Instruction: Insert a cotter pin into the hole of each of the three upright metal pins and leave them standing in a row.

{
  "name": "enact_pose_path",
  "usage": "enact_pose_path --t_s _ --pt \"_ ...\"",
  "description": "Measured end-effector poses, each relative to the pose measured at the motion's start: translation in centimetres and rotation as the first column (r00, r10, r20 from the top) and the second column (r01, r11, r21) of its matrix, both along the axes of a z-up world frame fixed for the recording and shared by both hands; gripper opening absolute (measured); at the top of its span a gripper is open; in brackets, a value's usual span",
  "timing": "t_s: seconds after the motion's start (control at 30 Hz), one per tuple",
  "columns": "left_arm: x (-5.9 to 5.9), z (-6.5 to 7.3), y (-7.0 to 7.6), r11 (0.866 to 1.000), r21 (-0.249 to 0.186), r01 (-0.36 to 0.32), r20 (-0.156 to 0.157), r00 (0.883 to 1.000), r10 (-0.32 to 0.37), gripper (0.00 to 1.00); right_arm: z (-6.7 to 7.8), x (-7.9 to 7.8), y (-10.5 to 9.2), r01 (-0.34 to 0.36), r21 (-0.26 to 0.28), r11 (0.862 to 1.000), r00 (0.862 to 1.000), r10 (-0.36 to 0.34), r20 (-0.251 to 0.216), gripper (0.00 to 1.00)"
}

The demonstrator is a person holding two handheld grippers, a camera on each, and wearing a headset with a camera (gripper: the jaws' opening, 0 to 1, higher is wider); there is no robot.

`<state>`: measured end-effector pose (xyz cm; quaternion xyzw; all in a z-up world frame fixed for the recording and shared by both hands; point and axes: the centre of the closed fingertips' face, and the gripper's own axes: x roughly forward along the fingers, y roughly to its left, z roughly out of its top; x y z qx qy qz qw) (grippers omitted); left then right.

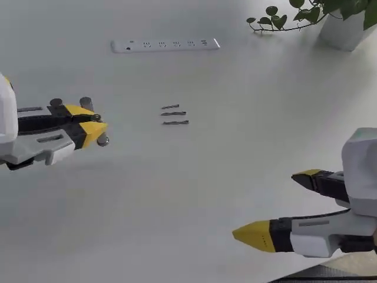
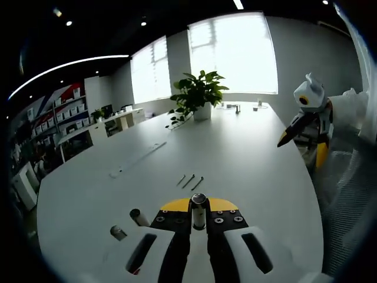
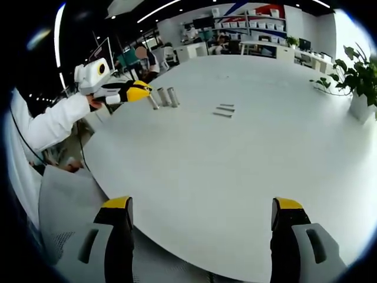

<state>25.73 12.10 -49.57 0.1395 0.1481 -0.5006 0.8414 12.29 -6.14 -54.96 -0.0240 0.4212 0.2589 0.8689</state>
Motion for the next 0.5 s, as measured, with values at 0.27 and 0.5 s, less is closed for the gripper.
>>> enact_pose_path --t_s 0.27,0.5 --pt "-2.3 1.3 -3.4 0.995 -0.061 0.075 -0.014 0.997 -0.076 0.06 0.0 -0.4 0.1 -0.005 0.018 1.000 1.000 0.004 0.017 0.96" --pt "-3.7 -0.5 -5.1 0.992 -0.011 0.125 -0.035 0.992 -0.125 0.06 0.1 -0.7 -0.2 0.011 0.033 0.999 0.999 -0.012 0.031 0.96"
